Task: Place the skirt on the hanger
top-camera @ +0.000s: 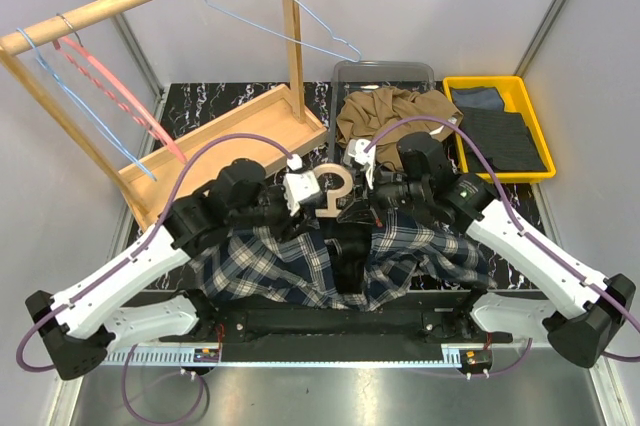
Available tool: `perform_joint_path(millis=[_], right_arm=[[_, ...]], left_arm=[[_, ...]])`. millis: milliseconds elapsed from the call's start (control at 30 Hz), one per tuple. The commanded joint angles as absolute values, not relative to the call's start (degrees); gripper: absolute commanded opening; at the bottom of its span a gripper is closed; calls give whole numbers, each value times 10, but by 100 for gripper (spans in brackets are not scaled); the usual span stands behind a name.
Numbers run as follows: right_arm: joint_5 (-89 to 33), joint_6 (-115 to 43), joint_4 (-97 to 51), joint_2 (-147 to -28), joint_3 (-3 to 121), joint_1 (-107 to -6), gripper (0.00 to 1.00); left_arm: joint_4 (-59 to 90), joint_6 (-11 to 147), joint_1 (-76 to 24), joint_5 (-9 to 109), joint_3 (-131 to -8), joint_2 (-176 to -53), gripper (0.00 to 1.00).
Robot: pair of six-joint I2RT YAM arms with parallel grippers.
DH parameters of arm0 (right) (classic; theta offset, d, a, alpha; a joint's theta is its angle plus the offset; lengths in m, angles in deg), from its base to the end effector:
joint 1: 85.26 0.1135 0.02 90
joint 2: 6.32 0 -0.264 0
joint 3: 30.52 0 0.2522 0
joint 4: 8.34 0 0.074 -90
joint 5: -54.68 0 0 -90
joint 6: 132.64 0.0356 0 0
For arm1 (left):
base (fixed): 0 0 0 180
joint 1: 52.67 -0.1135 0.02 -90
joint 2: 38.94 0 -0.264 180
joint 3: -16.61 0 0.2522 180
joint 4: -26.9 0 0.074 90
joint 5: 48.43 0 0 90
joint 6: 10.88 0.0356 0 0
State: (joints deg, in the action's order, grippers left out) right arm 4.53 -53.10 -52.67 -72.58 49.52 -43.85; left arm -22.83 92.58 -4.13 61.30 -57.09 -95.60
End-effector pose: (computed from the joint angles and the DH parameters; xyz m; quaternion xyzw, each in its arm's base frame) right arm 0.1694 0.1798 0.3637 -0.5090 0.6603 0.4096 0.3703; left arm 0.1277 -0.1627 0.3499 0.5157 0.6987 -0.2857 0.4052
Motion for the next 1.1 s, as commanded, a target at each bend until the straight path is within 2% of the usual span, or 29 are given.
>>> perform_joint_path(millis=[0, 133, 233, 600, 733, 833, 867, 933, 967, 1000, 1067], right_arm=[[-75, -522, -500, -700, 484, -444, 0], [-82, -527, -486, -675, 476, -445, 0], [-86, -527, -480, -659, 472, -445, 0], [-95, -529, -471, -616, 482, -445, 0], [-85, -527, -471, -605, 481, -444, 0], [-75, -525, -474, -596, 480, -444, 0], [-71, -526, -476, -593, 480, -445, 0], [-67, -526, -484, -589, 481, -444, 0], [-68, -526, -485, -588, 481, -444, 0], [-71, -526, -487, -587, 481, -444, 0], [-86, -525, -492, -583, 481, -444, 0]], left_arm=[[-160, 883, -42, 507, -577, -910, 70], [-141, 827, -42, 364, -550, -890, 90], [-133, 793, -42, 294, -528, -883, 93], [-124, 659, -42, 134, -469, -867, 93], [-102, 644, -42, 108, -427, -840, 92], [-84, 644, -42, 82, -417, -842, 79], [-80, 645, -43, 70, -416, -851, 71], [-65, 652, -43, 59, -418, -861, 61], [-50, 658, -43, 54, -419, -865, 51], [-45, 664, -42, 52, -420, -873, 35], [-44, 669, -43, 37, -429, -878, 18]])
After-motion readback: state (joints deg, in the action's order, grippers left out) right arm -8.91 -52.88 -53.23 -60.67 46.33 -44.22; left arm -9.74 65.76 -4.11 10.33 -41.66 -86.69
